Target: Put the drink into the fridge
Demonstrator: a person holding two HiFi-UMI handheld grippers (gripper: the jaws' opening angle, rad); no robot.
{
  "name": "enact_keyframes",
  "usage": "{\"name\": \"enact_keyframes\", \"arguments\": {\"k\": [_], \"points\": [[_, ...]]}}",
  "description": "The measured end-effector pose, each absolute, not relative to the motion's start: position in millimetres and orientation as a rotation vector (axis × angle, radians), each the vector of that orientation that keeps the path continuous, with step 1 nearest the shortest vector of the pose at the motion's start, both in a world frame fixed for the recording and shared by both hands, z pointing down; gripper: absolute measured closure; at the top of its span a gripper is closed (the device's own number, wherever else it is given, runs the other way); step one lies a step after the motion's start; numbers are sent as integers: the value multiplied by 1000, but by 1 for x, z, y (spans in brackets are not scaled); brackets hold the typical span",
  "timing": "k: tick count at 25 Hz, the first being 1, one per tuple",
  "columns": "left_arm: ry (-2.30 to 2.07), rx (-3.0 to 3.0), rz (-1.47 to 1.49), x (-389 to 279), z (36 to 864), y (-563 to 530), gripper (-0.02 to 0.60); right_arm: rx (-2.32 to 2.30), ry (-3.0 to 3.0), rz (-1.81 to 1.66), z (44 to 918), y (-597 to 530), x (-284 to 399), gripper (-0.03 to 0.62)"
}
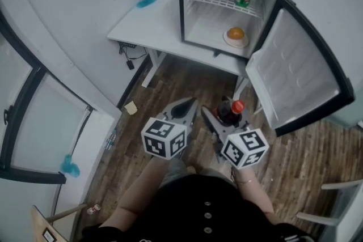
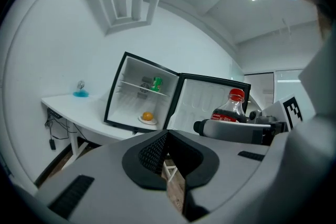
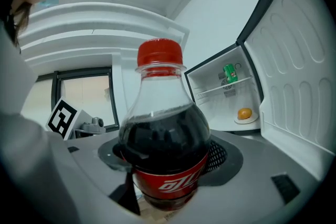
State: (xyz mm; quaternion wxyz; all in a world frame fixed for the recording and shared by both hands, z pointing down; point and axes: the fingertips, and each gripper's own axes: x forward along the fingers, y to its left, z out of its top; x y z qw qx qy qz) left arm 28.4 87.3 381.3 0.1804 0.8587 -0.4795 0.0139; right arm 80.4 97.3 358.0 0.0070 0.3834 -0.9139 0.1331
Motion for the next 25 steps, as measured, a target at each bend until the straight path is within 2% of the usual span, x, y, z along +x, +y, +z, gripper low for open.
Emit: {"name": "enact_keyframes", "arguments": {"k": [12,25], "points": [[-1303,2440,64,44,388,45,575,1287,-2813,459,370,62,100,269],[-1192,2462,120,39,400,-39,575,1383,-2789,457,369,-30,90,270]]}}
